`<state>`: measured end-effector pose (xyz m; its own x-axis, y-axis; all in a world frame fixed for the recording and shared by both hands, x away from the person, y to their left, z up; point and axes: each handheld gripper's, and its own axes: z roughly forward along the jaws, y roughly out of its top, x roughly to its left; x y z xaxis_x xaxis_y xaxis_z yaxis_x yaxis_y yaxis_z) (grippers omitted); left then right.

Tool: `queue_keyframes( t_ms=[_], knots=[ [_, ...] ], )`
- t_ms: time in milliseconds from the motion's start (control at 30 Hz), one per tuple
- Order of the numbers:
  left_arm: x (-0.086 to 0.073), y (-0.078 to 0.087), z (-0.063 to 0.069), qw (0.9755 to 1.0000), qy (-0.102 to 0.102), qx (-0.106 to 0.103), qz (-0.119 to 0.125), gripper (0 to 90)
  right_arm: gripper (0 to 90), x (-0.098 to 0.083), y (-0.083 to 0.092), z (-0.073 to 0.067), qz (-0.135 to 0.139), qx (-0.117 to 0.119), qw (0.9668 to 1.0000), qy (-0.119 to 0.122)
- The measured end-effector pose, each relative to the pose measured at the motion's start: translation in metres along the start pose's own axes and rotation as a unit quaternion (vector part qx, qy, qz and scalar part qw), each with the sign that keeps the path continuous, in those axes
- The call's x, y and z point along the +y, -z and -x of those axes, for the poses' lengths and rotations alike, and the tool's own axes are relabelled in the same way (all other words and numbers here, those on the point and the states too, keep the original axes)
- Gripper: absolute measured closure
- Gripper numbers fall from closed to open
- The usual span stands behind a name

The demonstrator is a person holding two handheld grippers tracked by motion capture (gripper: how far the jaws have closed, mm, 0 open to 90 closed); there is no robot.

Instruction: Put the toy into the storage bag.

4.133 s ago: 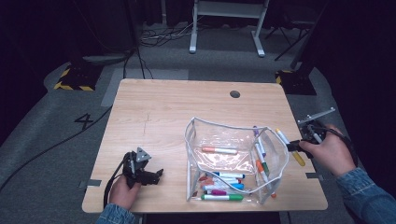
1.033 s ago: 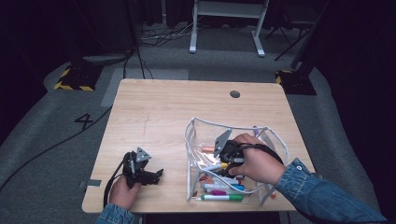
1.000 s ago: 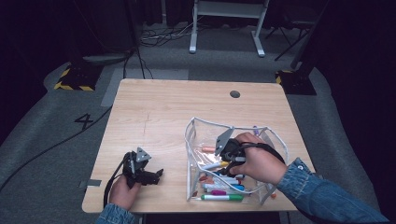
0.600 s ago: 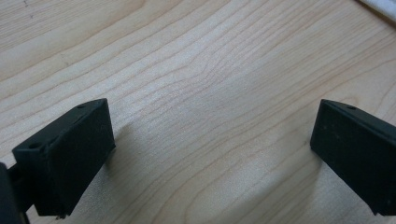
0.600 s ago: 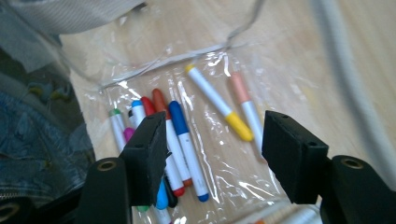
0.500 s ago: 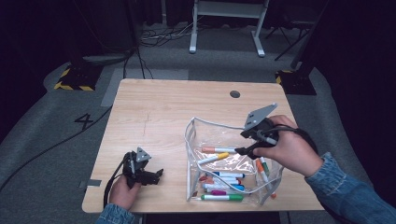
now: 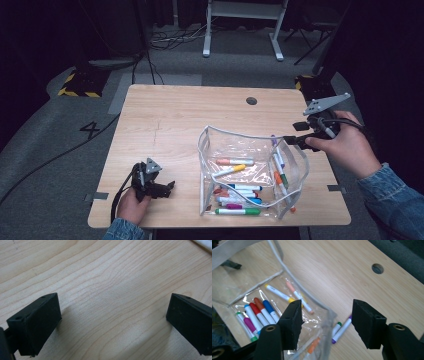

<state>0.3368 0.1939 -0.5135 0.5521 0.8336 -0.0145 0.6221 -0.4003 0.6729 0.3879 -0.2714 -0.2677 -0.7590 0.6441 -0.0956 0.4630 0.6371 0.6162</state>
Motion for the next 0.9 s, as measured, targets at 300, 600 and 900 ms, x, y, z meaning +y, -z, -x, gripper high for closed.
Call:
queue_keyframes(
  t_ms=[300,600,900],
  knots=[
    [0.0,0.0,0.0,1.0,0.0,0.0,0.0,0.0,46.5,-0.022,0.0,0.042,0.005,-0.054,0.995,-0.084],
    [0.0,0.0,0.0,1.0,0.0,0.0,0.0,0.0,46.8,-0.053,-0.04,0.067,-0.027,-0.046,0.9891,-0.137],
    [0.0,0.0,0.0,1.0,0.0,0.0,0.0,0.0,47.4,-0.069,-0.083,0.078,-0.048,-0.032,0.986,-0.157]
  ],
)
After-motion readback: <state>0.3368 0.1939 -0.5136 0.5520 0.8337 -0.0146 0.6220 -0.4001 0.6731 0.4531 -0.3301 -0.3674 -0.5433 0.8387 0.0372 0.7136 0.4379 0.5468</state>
